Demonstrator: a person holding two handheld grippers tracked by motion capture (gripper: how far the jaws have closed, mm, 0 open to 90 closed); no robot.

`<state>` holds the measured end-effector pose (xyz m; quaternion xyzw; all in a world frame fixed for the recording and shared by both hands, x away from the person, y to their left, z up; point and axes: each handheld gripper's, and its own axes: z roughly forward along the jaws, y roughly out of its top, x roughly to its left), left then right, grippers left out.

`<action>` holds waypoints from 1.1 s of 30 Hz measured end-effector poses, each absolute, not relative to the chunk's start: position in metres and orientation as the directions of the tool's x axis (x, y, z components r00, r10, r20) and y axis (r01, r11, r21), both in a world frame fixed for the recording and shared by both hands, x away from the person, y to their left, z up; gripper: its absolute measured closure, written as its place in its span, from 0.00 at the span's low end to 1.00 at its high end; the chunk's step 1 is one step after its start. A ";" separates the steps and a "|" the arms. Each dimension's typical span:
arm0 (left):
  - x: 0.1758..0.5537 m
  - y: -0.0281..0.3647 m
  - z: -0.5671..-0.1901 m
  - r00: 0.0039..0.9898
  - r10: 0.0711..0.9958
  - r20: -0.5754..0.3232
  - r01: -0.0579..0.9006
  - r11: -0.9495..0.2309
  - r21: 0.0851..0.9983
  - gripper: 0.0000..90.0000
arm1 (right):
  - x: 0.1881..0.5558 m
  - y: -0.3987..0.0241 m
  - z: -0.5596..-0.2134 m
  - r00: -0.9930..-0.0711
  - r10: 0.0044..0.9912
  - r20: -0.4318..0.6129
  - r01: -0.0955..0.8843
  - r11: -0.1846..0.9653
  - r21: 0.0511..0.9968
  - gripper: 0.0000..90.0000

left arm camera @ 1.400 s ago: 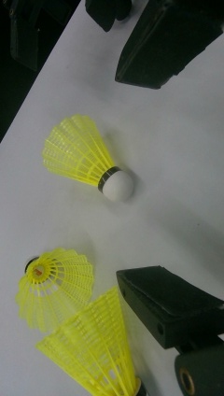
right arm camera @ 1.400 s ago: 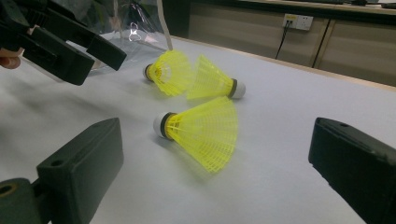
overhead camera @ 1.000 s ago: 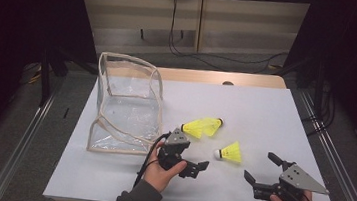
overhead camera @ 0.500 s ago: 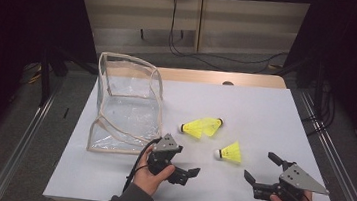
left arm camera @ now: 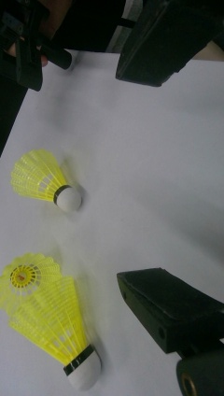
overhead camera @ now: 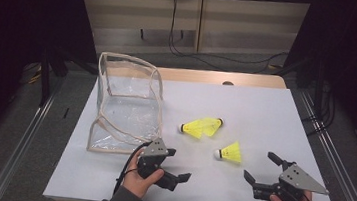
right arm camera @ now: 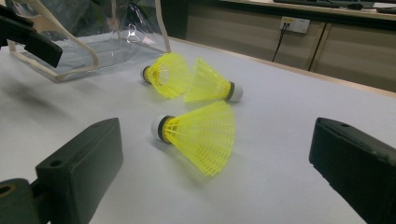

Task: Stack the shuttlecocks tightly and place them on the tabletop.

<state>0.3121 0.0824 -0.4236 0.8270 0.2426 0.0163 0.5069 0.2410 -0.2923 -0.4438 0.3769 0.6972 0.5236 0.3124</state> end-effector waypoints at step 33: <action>0.308 0.133 -0.425 0.868 0.449 -0.211 0.386 -0.344 0.856 0.05 | 0.243 -0.291 -0.444 -0.526 0.849 -0.045 0.195 0.172 0.966 0.03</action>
